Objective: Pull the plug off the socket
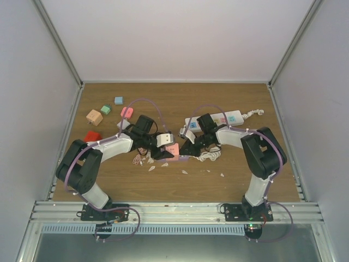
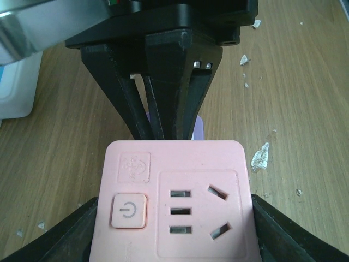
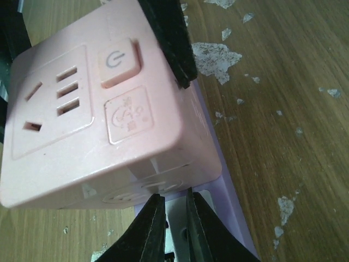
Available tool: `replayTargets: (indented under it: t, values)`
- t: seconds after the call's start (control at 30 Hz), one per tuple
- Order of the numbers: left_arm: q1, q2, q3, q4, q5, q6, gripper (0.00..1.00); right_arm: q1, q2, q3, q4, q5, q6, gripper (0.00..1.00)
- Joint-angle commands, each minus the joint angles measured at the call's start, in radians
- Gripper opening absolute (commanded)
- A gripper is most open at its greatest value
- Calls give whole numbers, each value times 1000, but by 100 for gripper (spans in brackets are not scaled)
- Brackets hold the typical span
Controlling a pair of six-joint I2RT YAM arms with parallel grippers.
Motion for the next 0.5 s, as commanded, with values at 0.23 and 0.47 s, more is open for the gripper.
replayTargets:
  t: [0.23, 0.47]
  values:
    - [29, 11, 44, 14, 146, -47, 32, 32, 48, -24, -66, 182, -159, 13]
    - [0, -69, -50, 121, 47, 32, 31, 51, 66, -46, -64, 238, -197, 13]
